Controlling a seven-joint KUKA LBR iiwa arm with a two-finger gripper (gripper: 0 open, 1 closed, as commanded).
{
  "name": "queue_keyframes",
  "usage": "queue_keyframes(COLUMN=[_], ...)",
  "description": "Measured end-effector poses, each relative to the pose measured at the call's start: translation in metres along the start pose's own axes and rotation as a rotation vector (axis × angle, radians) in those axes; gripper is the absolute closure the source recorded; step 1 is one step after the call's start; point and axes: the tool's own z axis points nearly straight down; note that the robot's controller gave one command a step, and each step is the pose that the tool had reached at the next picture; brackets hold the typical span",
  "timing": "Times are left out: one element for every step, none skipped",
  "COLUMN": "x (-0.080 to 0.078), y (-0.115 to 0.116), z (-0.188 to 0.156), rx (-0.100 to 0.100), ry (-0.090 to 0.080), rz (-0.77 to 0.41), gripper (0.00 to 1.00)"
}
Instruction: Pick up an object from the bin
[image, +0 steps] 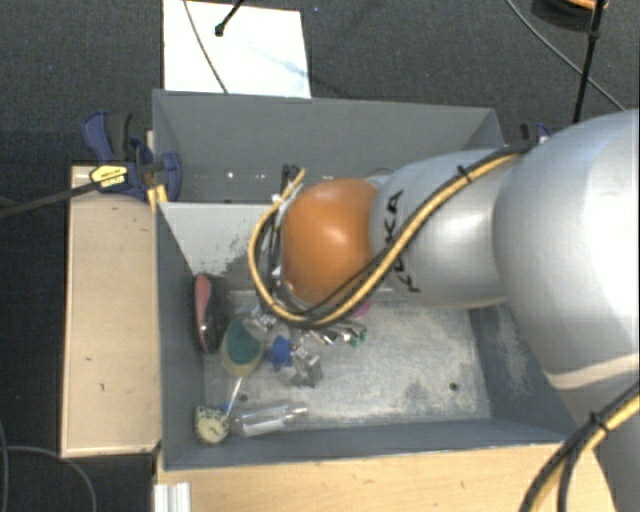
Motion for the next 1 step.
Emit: queue_keyframes(x=[-0.0013], y=[-0.0016], z=[-0.0032], rx=[0.001], ry=[-0.004], rz=[0.007], gripper=[1.00])
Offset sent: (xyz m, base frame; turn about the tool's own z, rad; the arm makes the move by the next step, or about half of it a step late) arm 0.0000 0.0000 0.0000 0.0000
